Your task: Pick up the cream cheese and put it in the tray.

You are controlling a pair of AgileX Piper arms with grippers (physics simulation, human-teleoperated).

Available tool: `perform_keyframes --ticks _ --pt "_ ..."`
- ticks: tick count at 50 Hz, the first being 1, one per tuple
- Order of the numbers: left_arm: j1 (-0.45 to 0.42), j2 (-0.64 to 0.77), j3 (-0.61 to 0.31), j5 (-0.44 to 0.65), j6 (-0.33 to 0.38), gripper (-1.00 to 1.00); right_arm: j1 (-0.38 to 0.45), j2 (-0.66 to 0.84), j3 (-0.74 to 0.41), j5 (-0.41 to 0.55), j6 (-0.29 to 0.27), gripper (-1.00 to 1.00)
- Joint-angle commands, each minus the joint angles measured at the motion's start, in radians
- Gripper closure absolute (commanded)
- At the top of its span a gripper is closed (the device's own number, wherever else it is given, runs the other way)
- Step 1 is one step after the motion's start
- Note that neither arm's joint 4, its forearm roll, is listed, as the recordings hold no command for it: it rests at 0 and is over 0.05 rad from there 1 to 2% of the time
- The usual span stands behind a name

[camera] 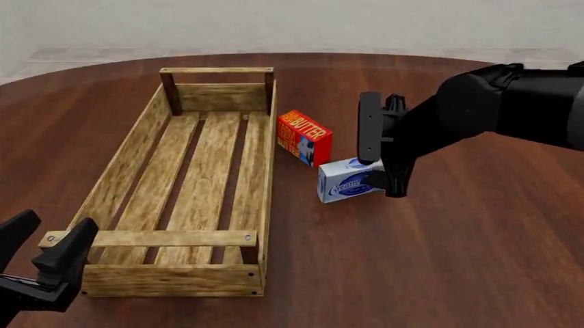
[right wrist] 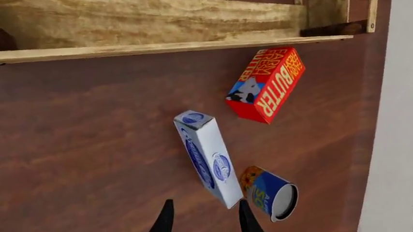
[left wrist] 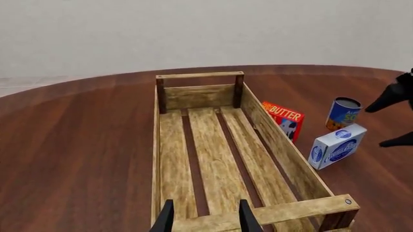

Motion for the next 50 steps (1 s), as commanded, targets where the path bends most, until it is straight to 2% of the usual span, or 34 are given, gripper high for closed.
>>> perform_keyframes --ticks 1,5,9,10,11,12,17,21,32,36,39,42,47,50 --pt "-0.002 0.017 0.000 -0.012 0.002 -1.00 -0.001 0.037 0.003 -0.022 -0.032 -1.00" --pt "-0.005 0.017 0.000 -0.012 0.006 -1.00 0.000 0.066 -0.025 -0.024 -0.028 -1.00" --pt "-0.004 0.016 0.000 -0.008 0.005 -1.00 -0.020 0.086 -0.022 -0.051 -0.056 -1.00" --pt "-0.004 0.015 0.000 -0.008 0.004 -1.00 -0.012 0.093 -0.034 -0.046 -0.038 -1.00" --pt "-0.004 0.015 0.000 -0.008 0.004 -1.00 0.017 0.098 -0.059 -0.023 0.002 -1.00" --pt "-0.004 0.015 0.000 -0.008 0.004 -1.00 0.017 0.098 -0.059 -0.022 0.002 -1.00" --pt "-0.007 0.016 0.000 -0.008 0.002 -1.00 -0.008 0.108 -0.037 -0.045 -0.050 -1.00" --pt "-0.012 0.016 0.000 -0.005 0.000 -1.00 -0.055 0.116 -0.027 -0.072 -0.113 -1.00" --pt "-0.023 0.023 0.000 -0.007 0.007 -1.00 -0.043 0.148 -0.050 -0.068 -0.101 -1.00" --pt "-0.020 0.027 0.000 -0.012 0.005 -1.00 -0.053 0.170 -0.075 -0.067 -0.114 -1.00" --pt "-0.019 0.024 0.000 -0.008 0.005 -1.00 -0.040 0.184 -0.097 -0.065 -0.095 -1.00" --pt "-0.018 0.027 0.000 -0.009 0.005 -1.00 -0.046 0.192 -0.088 -0.084 -0.114 -1.00" --pt "-0.019 0.039 0.000 -0.020 0.005 -1.00 -0.040 0.203 -0.100 -0.085 -0.110 -1.00" --pt "-0.020 0.042 0.000 -0.023 0.004 -1.00 -0.046 0.214 -0.087 -0.114 -0.131 -1.00"
